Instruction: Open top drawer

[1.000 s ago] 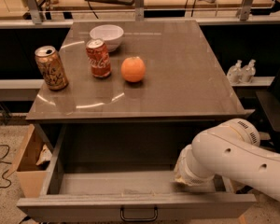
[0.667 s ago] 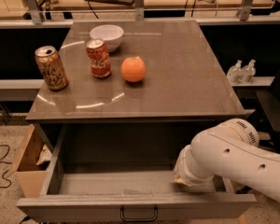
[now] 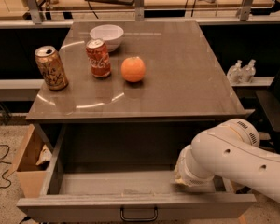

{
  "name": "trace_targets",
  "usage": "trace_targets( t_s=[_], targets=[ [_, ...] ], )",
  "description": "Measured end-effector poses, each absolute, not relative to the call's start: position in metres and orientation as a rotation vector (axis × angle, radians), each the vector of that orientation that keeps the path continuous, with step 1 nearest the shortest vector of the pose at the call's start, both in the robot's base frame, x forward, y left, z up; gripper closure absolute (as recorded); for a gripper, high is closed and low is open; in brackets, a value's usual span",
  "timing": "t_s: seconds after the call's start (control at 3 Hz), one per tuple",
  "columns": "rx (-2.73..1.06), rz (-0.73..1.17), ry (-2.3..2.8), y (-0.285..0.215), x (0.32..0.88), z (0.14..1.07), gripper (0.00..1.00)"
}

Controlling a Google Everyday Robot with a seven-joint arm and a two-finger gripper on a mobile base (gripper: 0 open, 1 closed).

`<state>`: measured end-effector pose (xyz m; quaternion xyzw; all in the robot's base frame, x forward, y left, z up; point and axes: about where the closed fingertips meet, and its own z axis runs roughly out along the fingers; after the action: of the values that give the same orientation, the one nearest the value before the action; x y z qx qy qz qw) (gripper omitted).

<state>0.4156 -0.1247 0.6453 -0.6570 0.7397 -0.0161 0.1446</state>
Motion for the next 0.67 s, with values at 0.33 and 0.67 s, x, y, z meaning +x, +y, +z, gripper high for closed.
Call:
trace_targets(
  t_s=[0.33,0.67],
  targets=[
    [-1.894,-0.049,2.13,-0.1245,0.4155,0.6461,0.12],
    [-1.895,-0.052,2.128,-0.1244,0.4154,0.6469,0.0]
  ],
)
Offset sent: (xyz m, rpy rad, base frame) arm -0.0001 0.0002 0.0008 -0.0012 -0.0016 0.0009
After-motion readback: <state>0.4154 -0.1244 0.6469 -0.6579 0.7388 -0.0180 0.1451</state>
